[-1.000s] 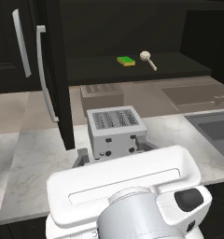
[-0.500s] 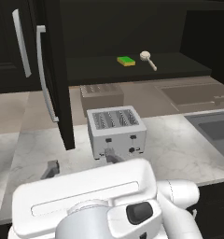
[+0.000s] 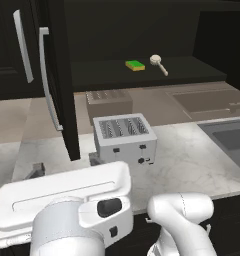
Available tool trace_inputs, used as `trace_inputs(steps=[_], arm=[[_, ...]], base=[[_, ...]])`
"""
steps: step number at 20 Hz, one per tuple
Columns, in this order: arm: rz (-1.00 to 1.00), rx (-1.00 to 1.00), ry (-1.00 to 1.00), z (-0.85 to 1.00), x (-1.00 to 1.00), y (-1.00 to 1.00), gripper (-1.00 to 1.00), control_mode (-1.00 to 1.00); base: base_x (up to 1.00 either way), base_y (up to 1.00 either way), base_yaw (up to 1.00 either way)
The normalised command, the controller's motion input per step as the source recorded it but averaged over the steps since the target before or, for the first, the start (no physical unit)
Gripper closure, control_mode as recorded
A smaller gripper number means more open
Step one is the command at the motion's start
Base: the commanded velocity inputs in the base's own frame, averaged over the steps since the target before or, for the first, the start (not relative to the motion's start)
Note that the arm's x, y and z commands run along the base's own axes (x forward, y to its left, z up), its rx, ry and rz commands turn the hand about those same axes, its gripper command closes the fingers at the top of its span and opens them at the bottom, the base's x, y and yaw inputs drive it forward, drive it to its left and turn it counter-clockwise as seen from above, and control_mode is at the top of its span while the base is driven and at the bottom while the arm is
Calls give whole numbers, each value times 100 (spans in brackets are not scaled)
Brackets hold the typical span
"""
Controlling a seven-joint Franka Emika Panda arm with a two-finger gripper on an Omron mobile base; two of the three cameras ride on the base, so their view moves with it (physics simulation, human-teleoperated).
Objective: Pick up the dish brush and sponge from the sink, and place them back in the cabinet, and close the cabinet doors.
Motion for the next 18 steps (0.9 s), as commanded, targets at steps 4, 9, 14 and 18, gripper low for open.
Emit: trace_inputs(steps=[4, 9, 14, 18], arm=[[0, 0, 0, -16, 33, 12, -100, -100], [0, 0, -2, -15, 14, 11, -100, -100], [-3, 0, -2, -9, 28, 28, -100, -100], [-4, 0, -1, -7, 34, 26, -100, -100]], base=[[0, 0, 0], [0, 0, 0], [0, 0, 0], [0, 0, 0]])
